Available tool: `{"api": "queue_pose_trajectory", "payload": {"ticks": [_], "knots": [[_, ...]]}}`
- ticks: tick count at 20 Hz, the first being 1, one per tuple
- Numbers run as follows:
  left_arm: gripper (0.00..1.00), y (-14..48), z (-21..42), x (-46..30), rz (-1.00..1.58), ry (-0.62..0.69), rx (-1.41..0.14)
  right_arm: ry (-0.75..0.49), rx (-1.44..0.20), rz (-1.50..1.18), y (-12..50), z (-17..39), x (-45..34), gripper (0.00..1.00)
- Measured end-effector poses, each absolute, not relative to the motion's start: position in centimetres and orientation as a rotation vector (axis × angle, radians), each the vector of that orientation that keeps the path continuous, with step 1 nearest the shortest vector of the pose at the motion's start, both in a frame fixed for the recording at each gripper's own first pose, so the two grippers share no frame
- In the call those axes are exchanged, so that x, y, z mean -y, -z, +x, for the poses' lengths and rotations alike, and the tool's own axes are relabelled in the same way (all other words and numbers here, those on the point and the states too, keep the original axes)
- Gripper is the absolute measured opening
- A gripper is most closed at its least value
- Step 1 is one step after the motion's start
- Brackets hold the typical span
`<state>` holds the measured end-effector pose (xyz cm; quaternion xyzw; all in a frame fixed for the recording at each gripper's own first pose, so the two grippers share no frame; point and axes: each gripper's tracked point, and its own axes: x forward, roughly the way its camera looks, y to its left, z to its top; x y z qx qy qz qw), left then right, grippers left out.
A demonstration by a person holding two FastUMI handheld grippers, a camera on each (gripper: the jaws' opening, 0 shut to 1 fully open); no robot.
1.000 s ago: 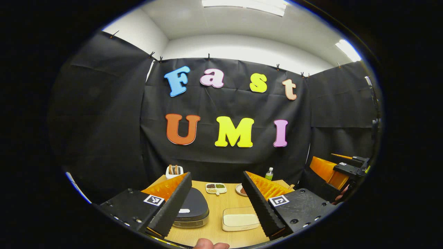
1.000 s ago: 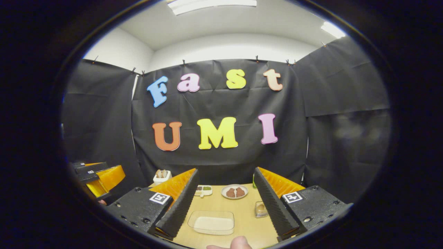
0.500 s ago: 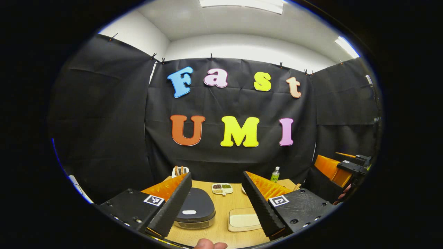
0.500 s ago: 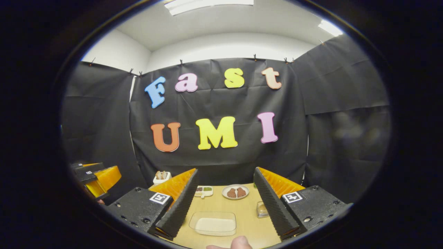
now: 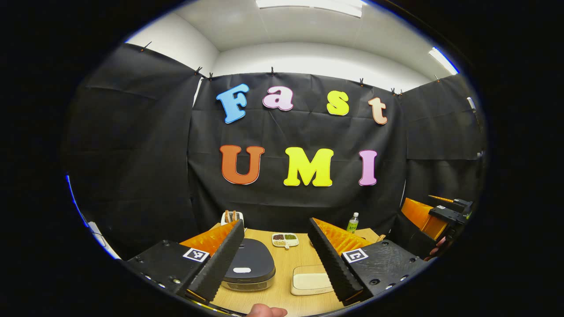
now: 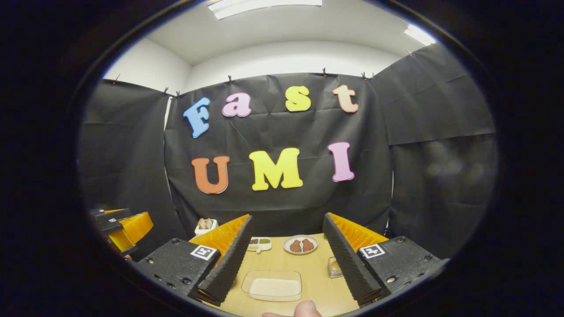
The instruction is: Close the left gripper, press the button to open the rice cooker; take a wooden spoon from the chopstick holder with the right hand, scoop a spoonful of rice and pour it into the rice cooker, then put the wooden spoon back into the chopstick holder.
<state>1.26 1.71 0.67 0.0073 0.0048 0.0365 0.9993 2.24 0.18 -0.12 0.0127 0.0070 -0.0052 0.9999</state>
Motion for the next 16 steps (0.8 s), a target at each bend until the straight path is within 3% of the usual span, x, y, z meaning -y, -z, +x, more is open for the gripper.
{"api": "queue_pose_trajectory", "payload": {"ticks": [2,3,4,6,7,8,9,10,11,12,16], "knots": [[0.94,-0.4,1.5,-1.8,0.016,-0.079,-0.010,0.022,-0.011,0.014,0.2,2.5,0.4,0.93],[0.94,-0.3,1.7,-1.9,0.020,-0.084,-0.012,0.025,-0.014,0.014,0.3,2.7,0.5,0.93],[0.94,-0.3,1.7,-1.8,0.023,-0.086,-0.014,0.025,-0.019,0.017,0.5,2.8,0.6,1.00],[0.95,-0.4,2.0,-1.5,0.023,-0.085,-0.012,0.027,-0.026,0.023,0.6,3.1,0.9,0.93],[0.95,-0.4,2.2,-1.4,0.022,-0.084,-0.012,0.030,-0.026,0.023,0.6,3.3,1.1,1.00],[0.94,-0.2,2.4,-1.3,0.020,-0.083,-0.016,0.037,-0.021,0.015,0.6,3.4,1.4,1.00],[0.94,-0.2,2.5,-1.2,0.022,-0.084,-0.021,0.040,-0.013,0.007,0.3,3.5,1.6,0.93],[0.95,-0.1,2.7,-1.3,0.024,-0.088,-0.027,0.038,-0.010,0.001,0.3,3.7,1.6,1.00],[0.95,0.2,2.8,-1.4,0.028,-0.092,-0.034,0.034,-0.008,-0.002,0.4,3.9,1.5,0.94],[0.95,0.5,3.0,-1.5,0.031,-0.097,-0.045,0.030,-0.010,-0.002,0.6,4.1,1.5,1.00],[0.95,1.4,3.2,-2.2,0.035,-0.115,-0.087,0.017,-0.026,0.018,1.4,5.3,1.7,1.00]]}}
